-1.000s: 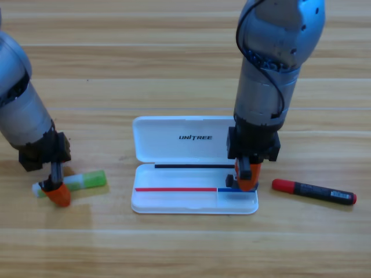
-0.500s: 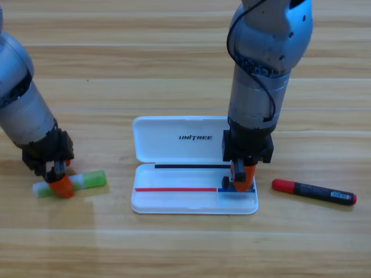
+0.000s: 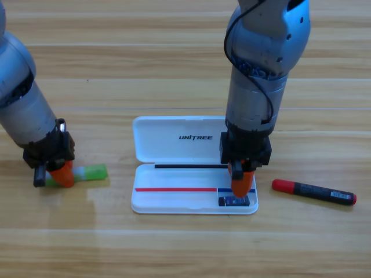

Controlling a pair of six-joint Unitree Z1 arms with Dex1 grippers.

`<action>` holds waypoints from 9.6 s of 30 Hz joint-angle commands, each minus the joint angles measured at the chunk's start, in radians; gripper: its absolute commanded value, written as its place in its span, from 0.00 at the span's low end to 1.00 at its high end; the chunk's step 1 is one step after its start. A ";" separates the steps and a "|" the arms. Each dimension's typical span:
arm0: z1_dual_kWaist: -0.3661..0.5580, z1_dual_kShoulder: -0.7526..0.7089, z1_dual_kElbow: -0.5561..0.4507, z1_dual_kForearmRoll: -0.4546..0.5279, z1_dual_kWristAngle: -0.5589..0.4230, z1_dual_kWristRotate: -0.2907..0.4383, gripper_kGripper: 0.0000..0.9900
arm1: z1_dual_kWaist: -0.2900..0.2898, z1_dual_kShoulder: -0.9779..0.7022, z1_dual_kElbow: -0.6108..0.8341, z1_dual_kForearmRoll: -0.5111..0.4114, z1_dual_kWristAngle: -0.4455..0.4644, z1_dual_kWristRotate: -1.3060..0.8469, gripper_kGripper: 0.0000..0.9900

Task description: Clean up eraser and pencils

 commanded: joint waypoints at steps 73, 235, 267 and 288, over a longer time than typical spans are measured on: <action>-0.455 0.185 -0.435 0.288 -0.001 -0.218 0.00 | -0.194 -0.233 0.634 -0.368 -0.144 -0.099 0.00; 0.007 0.318 -0.693 0.274 -0.342 0.044 0.00 | -0.053 -1.006 0.631 -0.368 0.443 0.287 0.90; -0.088 0.228 -0.651 0.363 -0.346 -0.020 0.00 | -0.053 -0.976 0.621 -0.368 0.454 0.288 0.95; -0.180 0.170 -0.584 0.368 -0.331 -0.042 0.00 | -0.053 -0.976 0.626 -0.367 0.457 0.288 0.97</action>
